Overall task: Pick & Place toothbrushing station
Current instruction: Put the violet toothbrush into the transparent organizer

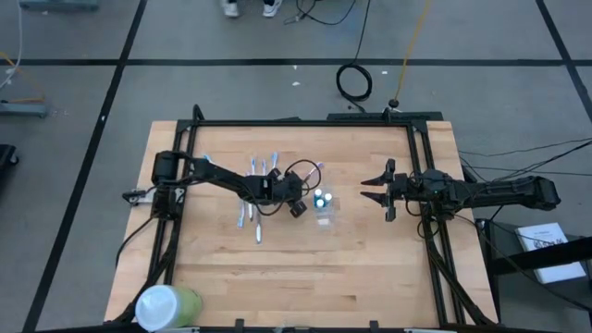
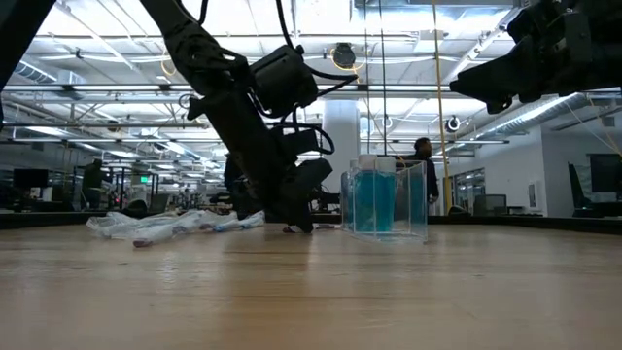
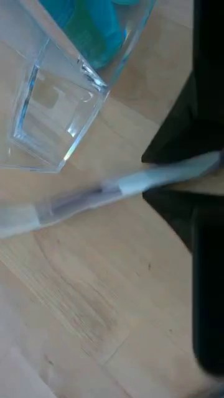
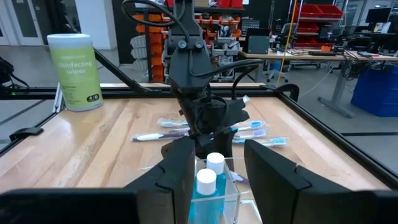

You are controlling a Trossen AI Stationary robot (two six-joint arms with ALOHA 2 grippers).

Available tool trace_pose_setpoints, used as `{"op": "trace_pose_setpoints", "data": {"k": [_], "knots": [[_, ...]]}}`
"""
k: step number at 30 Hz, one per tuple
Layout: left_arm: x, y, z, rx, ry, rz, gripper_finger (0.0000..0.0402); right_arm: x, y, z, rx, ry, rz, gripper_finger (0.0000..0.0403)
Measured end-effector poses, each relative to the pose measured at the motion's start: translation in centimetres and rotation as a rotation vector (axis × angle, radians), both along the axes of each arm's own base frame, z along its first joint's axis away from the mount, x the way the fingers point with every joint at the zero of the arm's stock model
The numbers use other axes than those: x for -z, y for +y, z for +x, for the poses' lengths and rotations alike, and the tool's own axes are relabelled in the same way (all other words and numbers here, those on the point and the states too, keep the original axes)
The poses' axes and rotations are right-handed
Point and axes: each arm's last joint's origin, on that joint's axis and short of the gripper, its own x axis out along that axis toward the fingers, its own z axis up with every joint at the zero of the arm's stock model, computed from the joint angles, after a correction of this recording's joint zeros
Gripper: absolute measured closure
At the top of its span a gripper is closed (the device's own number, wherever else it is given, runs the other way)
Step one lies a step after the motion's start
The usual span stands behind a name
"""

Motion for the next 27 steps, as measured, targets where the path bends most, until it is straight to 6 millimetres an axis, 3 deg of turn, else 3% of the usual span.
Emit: {"op": "trace_pose_setpoints", "data": {"k": [3,9,15,22,27], "knots": [[-0.2,0.0,-0.2,0.002,0.012,0.010,0.0380,0.0,0.0,0.0,0.000,0.000,0.000,0.0273],[-1.7,0.3,-1.1,-0.044,0.043,0.089,0.0373,0.0,0.0,0.0,0.000,0.000,0.000,0.0273],[-6.7,0.7,-3.2,-0.136,0.042,0.253,0.0385,0.0,0.0,0.0,0.002,-0.003,0.010,0.0273],[-13.1,-0.7,-4.9,-0.111,-0.153,0.410,0.0385,0.0,0.0,0.1,0.005,-0.001,0.038,0.0273],[-12.8,-2.0,-4.6,0.109,-0.403,0.468,0.0385,0.4,-0.1,0.6,0.024,0.021,0.071,0.0273]]}}
